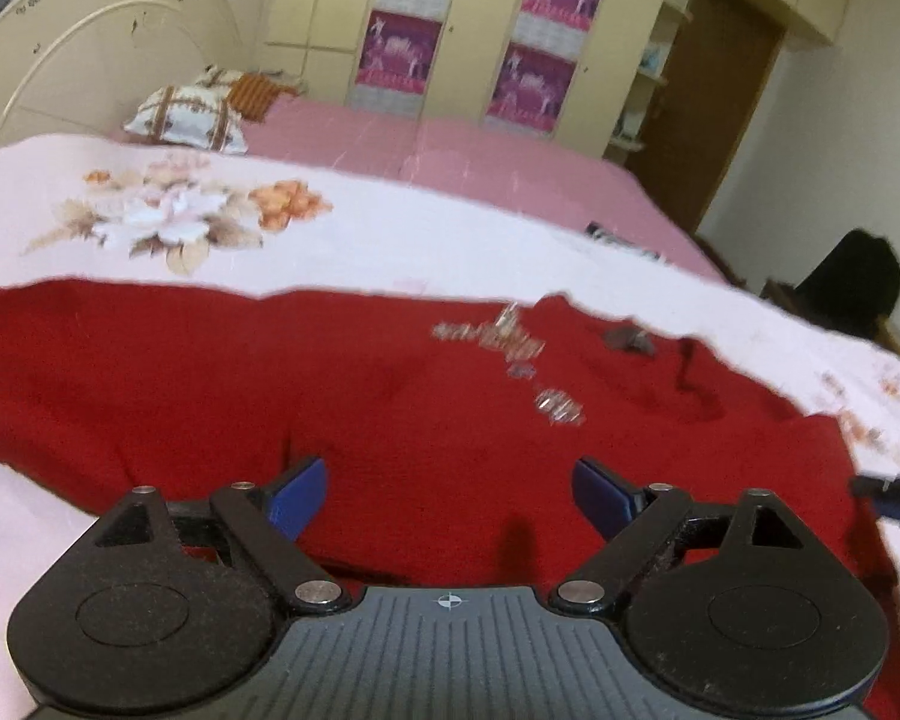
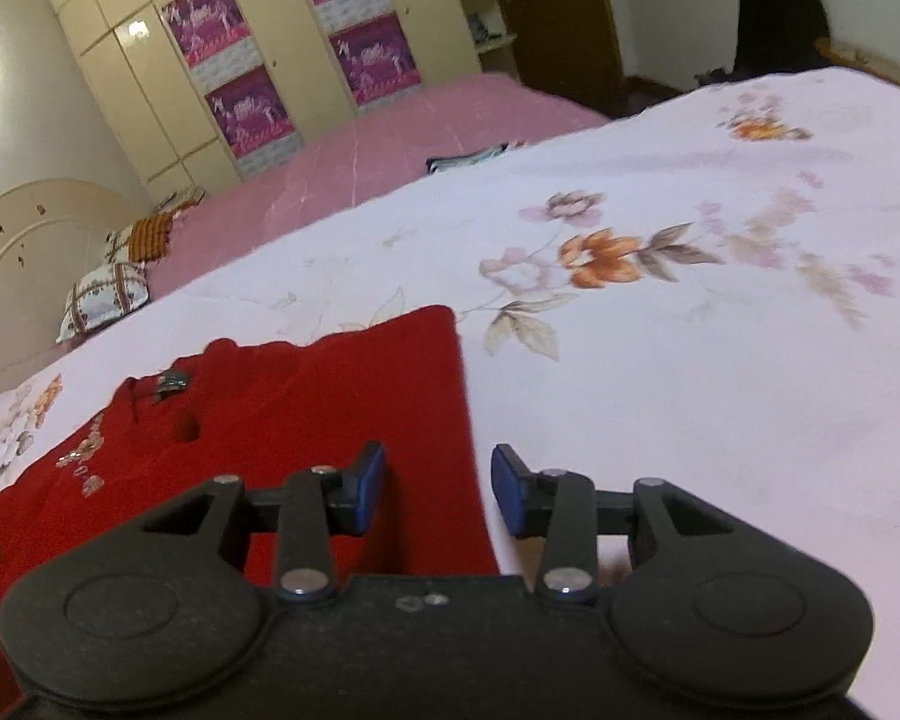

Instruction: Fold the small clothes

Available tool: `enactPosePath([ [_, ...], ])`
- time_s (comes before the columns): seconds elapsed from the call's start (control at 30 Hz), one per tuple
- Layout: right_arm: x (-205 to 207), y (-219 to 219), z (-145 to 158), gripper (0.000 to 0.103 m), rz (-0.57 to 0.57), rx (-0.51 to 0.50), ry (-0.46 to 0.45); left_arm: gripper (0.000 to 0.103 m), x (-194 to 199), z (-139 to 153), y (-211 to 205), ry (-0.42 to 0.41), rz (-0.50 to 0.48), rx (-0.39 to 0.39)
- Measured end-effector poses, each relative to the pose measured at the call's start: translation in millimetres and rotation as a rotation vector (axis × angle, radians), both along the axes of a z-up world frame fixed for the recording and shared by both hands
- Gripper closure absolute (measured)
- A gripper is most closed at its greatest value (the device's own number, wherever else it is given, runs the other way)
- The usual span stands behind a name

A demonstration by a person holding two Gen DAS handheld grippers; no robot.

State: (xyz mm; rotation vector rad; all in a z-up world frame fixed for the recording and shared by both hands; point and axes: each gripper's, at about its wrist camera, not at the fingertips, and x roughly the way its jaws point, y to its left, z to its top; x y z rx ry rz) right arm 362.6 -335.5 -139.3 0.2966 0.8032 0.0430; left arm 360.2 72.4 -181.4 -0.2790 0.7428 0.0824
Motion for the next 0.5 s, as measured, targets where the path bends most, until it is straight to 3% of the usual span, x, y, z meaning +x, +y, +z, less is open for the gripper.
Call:
enactPosePath([
  [0.17, 28, -1, -14, 0.066, -0.007, 0.027, -0.01, 0.014, -4, -11, -4, 0.016, 0.02, 0.041],
  [0.23, 38, -4, -20, 0.078, -0.003, 0.071, 0.005, 0.014, -5, -14, -4, 0.015, 0.017, 0.055],
  [0.27, 41, -5, -21, 0.089, -0.006, 0.084, 0.003, 0.014, -5, -14, -6, 0.014, 0.012, 0.069],
  [0.33, 39, -6, -20, 0.095, -0.014, 0.091, -0.007, 0.014, -5, -12, -9, 0.015, 0.006, 0.081],
  [0.43, 25, -3, -7, 0.096, -0.038, 0.017, -0.08, 0.014, -6, -9, -12, 0.001, -0.007, 0.064],
  [0.5, 14, 7, 2, 0.096, -0.038, -0.093, -0.149, 0.014, -2, -16, -14, 0.016, -0.003, 0.074],
])
